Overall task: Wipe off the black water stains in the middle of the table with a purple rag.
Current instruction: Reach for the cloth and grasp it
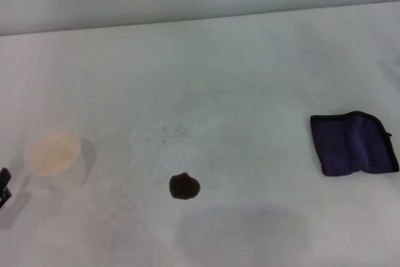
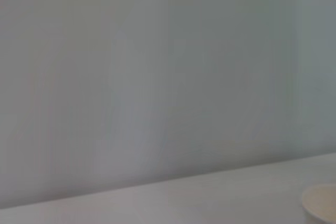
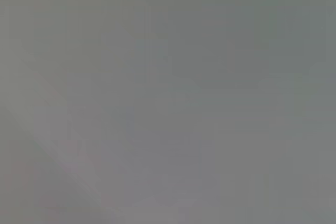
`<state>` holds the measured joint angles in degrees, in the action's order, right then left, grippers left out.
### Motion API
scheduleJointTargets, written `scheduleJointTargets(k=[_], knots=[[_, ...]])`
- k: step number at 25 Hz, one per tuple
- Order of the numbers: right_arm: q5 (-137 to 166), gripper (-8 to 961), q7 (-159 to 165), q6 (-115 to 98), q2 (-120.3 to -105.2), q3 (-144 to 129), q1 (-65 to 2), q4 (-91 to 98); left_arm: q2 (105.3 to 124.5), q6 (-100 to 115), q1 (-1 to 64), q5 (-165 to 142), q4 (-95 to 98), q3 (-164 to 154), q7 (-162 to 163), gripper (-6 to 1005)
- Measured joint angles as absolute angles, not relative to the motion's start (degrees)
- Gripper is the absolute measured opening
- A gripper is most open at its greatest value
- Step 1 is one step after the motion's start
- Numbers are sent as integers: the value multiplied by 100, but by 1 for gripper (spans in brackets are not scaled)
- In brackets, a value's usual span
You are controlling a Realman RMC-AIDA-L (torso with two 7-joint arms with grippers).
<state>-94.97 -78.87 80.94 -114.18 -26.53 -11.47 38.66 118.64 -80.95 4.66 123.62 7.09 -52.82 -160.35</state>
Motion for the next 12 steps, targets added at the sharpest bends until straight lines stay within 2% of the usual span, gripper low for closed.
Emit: scheduleJointTargets(k=[12], knots=[[-4828,666,-3312,8491,-11441,-4916,-1731,8294,11863,-8266,700,12567,987,-5264,-15994,886]])
